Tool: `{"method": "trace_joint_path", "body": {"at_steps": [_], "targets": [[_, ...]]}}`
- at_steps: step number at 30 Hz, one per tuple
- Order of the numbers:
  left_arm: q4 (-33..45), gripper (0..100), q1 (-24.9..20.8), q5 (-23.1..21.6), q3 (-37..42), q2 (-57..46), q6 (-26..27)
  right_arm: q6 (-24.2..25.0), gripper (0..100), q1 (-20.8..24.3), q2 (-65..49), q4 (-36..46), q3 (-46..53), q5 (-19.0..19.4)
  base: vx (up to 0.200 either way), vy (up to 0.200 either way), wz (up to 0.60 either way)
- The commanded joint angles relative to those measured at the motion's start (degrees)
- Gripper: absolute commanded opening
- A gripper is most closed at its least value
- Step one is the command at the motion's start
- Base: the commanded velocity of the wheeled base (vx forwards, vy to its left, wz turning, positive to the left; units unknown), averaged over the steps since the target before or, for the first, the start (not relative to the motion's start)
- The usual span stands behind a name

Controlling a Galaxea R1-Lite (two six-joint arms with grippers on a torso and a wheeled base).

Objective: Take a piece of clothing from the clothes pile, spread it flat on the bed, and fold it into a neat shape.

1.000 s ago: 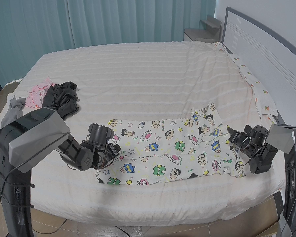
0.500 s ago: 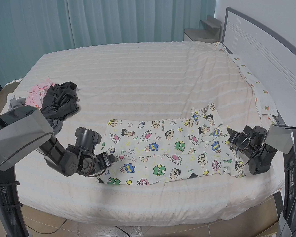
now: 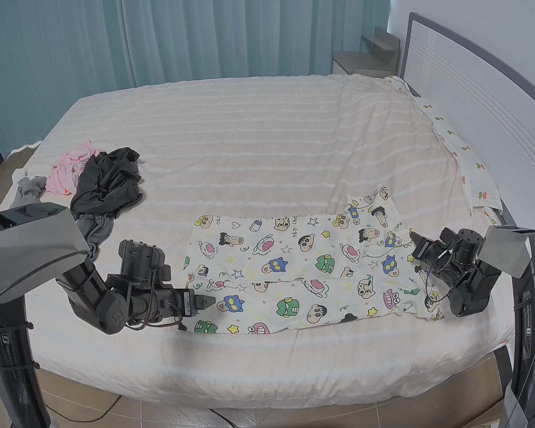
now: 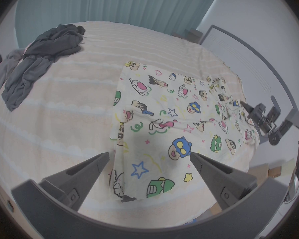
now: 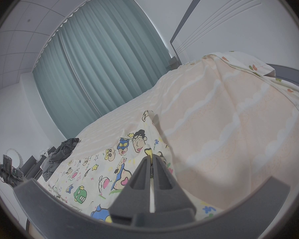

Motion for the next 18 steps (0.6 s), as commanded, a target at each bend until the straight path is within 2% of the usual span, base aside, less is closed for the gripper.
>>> {"method": "trace_joint_path", "body": {"at_steps": [1, 8, 16, 17, 18], "targets": [[-1.22, 100, 0.28, -0.87, -0.14, 2.37, 0.64, 0.01, 0, -0.06, -0.20, -0.43, 0.58, 0.12, 0.000, 0.000, 0.00], [-6.14, 100, -0.16, -1.04, -0.14, 5.01, 0.55, 0.10, 0, -0.06, -0.29, -0.51, 0.58, 0.21, 0.000, 0.000, 0.00], [-6.23, 100, -0.43, -0.95, -0.23, 6.32, 0.64, 0.10, 0, -0.06, -0.29, -0.43, 0.58, 0.21, 0.000, 0.000, 0.00], [-6.31, 0, -0.43, -0.95, -0.23, 6.32, 0.64, 0.10, 0, -0.06, -0.29, -0.51, 0.49, 0.21, 0.000, 0.000, 0.00], [-6.31, 0, -0.43, -0.95, -0.23, 6.32, 0.64, 0.10, 0, -0.06, -0.29, -0.51, 0.49, 0.21, 0.000, 0.000, 0.00]]}}
